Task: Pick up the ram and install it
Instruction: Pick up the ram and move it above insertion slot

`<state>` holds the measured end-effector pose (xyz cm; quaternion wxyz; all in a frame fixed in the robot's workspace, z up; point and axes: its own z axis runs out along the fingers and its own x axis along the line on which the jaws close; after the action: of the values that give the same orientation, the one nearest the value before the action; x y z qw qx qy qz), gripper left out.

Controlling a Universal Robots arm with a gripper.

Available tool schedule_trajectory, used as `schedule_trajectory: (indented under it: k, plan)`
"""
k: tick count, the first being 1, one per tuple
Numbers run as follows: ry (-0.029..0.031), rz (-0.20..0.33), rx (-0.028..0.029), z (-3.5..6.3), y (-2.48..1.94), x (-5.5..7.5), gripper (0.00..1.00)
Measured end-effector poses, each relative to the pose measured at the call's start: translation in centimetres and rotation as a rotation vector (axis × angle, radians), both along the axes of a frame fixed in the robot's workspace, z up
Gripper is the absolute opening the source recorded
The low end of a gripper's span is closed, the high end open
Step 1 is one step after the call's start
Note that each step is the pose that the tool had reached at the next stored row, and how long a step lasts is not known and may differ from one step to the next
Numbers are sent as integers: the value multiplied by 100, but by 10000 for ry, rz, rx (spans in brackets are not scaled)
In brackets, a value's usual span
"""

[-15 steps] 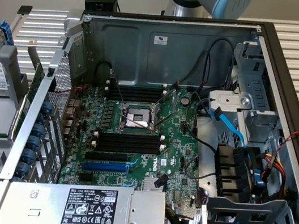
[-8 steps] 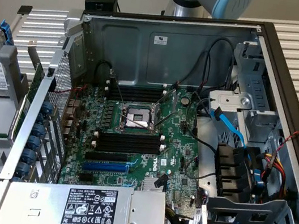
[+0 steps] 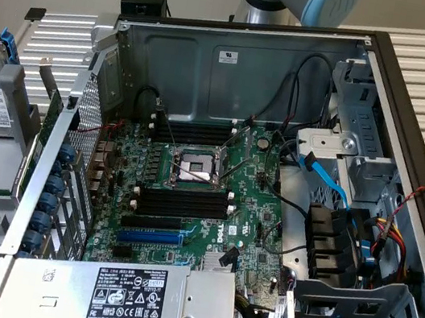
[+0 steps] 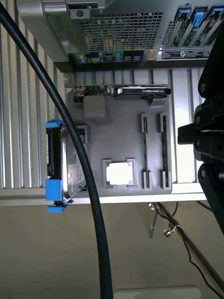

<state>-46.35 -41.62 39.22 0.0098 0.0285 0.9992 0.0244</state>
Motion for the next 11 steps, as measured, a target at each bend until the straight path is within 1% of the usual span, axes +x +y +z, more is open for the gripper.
schedule_trajectory:
  k: [4,6,9,11]
  plan:
    - [23,5,-6,-53,0,0,11]
    - [68,5,-9,-63,2,-1,11]
    - [75,39,-9,-63,2,-2,11]
    - [74,404,-10,-65,2,-2,11]
